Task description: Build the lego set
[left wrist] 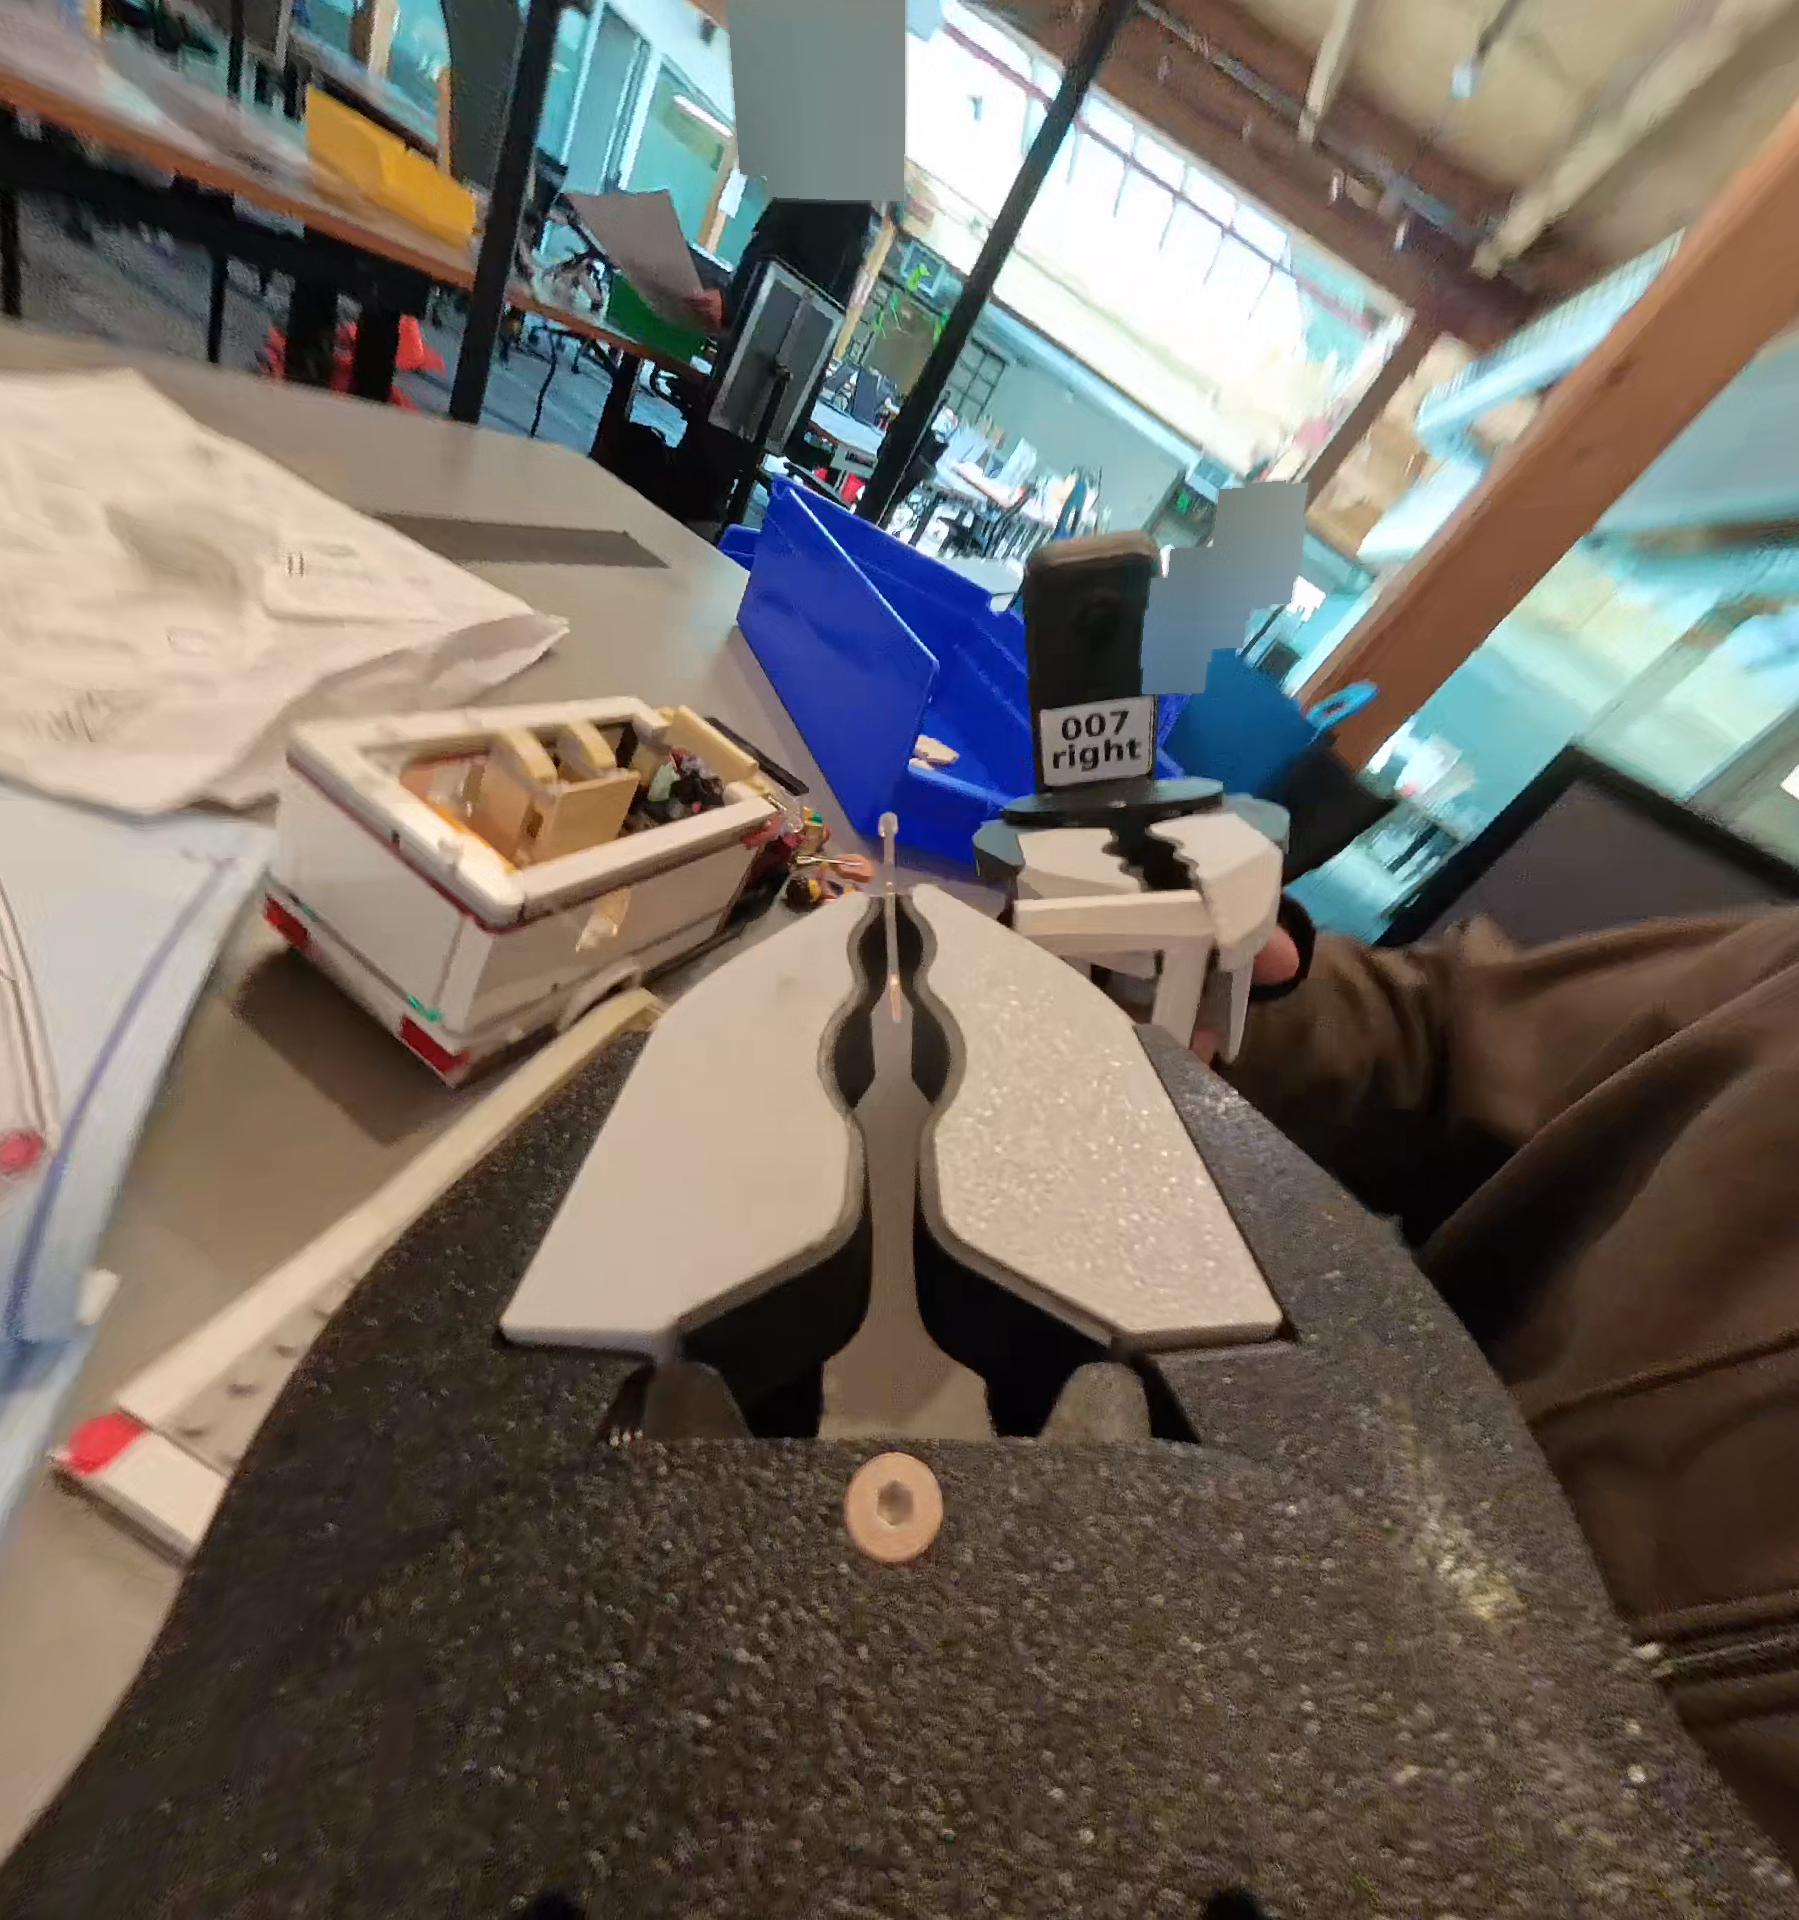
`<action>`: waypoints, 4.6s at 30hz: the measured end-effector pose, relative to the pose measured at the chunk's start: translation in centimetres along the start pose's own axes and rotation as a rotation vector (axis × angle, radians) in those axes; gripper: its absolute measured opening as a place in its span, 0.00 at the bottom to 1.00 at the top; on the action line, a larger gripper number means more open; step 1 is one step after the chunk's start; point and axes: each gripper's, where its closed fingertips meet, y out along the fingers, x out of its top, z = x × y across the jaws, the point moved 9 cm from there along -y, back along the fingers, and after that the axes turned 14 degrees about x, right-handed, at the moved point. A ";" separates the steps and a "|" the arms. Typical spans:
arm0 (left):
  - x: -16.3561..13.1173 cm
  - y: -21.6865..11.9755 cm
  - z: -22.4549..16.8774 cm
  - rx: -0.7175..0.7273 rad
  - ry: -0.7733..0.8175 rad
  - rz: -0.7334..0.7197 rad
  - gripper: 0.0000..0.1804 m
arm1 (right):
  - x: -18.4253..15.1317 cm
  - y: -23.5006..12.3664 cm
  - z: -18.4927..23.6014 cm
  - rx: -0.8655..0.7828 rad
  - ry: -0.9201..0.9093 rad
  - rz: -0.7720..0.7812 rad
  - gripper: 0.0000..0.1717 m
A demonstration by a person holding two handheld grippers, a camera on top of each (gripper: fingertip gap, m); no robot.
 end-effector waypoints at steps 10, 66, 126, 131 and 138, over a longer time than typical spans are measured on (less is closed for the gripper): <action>-3.3 1.7 -0.1 -0.198 -0.340 0.090 0.01 | -0.9 0.4 -0.6 0.063 0.118 0.035 0.05; -4.7 1.6 0.3 0.249 -0.042 0.297 0.01 | -2.0 -1.3 -2.4 -0.721 -0.092 0.486 0.04; -5.4 2.3 -4.1 0.436 0.909 0.281 0.01 | -3.1 0.9 -0.7 -0.688 -0.546 0.808 0.05; -5.6 2.5 -4.3 0.457 0.945 0.305 0.01 | -3.3 1.0 -0.5 -0.697 -0.595 0.870 0.05; -6.1 2.6 -4.5 0.456 1.020 0.366 0.01 | -4.2 1.6 -0.6 -0.700 -0.673 0.990 0.05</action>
